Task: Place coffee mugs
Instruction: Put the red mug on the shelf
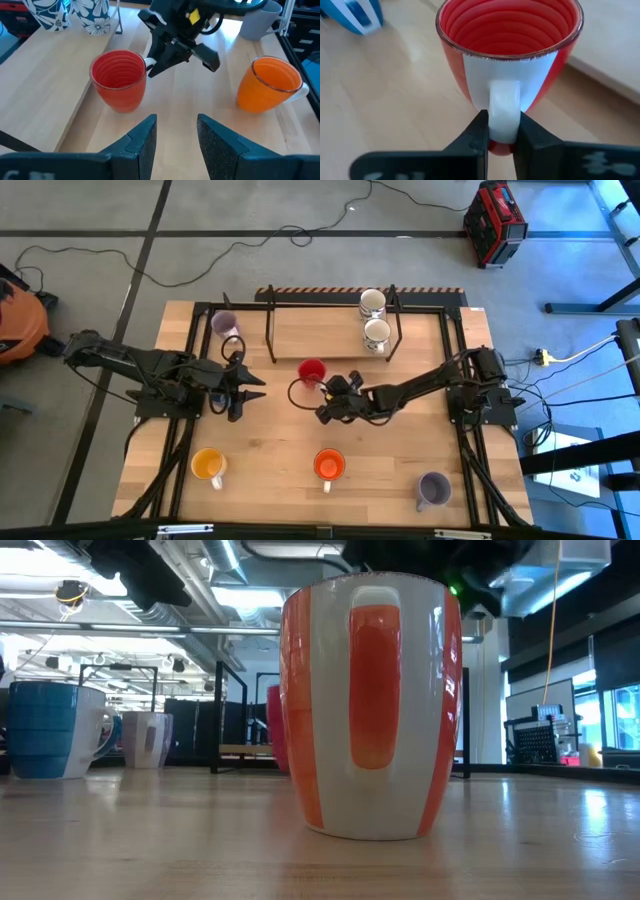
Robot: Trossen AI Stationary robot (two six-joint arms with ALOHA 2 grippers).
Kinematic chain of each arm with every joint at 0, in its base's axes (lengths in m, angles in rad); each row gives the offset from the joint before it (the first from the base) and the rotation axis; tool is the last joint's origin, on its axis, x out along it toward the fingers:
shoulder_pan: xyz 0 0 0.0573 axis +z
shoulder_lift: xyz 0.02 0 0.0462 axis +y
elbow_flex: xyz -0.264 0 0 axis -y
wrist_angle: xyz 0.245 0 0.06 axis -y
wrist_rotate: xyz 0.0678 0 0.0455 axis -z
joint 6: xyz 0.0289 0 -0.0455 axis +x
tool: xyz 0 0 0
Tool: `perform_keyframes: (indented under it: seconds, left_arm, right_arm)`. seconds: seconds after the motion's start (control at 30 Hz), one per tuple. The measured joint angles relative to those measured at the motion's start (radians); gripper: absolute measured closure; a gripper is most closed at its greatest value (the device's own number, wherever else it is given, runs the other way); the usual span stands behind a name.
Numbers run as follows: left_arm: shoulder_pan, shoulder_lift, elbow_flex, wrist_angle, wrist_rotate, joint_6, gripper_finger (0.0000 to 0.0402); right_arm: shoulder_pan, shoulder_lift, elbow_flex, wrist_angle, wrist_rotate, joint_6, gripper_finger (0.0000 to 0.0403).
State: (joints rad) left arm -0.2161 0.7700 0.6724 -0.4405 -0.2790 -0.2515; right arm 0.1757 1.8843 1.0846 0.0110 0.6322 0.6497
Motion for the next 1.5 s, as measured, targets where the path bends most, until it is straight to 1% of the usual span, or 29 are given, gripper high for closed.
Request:
perform_keyframes:
  seconds: [0.17,0.23,0.43,0.5,0.6,0.73,0.9,0.97,1.03,1.13,1.2,1.43,1.5]
  left_arm:
    - [0.0,0.0,0.0,0.0,0.001,0.0,0.0266]
    - [0.0,0.0,0.0,0.0,0.005,0.001,0.0266]
    - [0.0,0.0,0.0,0.0,0.006,0.001,0.0266]
    - [0.0,0.0,0.0,0.0,0.008,0.001,0.0266]
    - [0.0,0.0,0.0,0.0,0.008,0.001,0.0266]
    - [0.0,0.0,0.0,0.0,0.008,0.0,0.0266]
    - [0.0,0.0,0.001,0.001,0.008,0.0,0.0266]
    - [0.0,0.0,0.001,0.003,0.008,0.0,0.0266]
    - [0.0,0.0,0.001,0.008,0.008,0.0,0.0266]
    - [0.0,0.0,0.001,0.009,0.007,0.0,0.0266]
    - [0.0,0.0,0.001,0.009,0.004,0.0,0.0266]
    - [0.0,0.0,0.001,0.009,0.0,0.0,0.0266]
    - [0.0,0.0,0.001,0.009,-0.001,0.0,0.0266]
  right_arm:
    - [0.0,-0.001,0.075,-0.051,0.002,0.001,0.037]
    - [0.0,-0.004,0.119,-0.093,0.015,0.031,0.037]
    - [-0.015,-0.014,0.292,-0.392,0.142,0.108,0.037]
    - [-0.035,-0.014,0.355,-0.451,0.158,0.119,0.037]
    - [-0.071,-0.014,0.403,-0.514,0.211,0.163,0.037]
    - [-0.134,-0.014,0.425,-0.533,0.248,0.23,0.037]
    - [-0.207,0.009,0.423,-0.543,0.252,0.278,0.037]
    - [-0.229,0.017,0.424,-0.536,0.282,0.302,0.037]
    - [-0.25,0.018,0.424,-0.577,0.285,0.331,0.037]
    - [-0.277,0.03,0.425,-0.613,0.277,0.372,0.037]
    - [-0.295,0.031,0.423,-0.64,0.251,0.38,0.037]
    - [-0.347,0.038,0.424,-0.631,0.204,0.378,0.037]
    - [-0.355,0.042,0.424,-0.63,0.208,0.375,0.037]
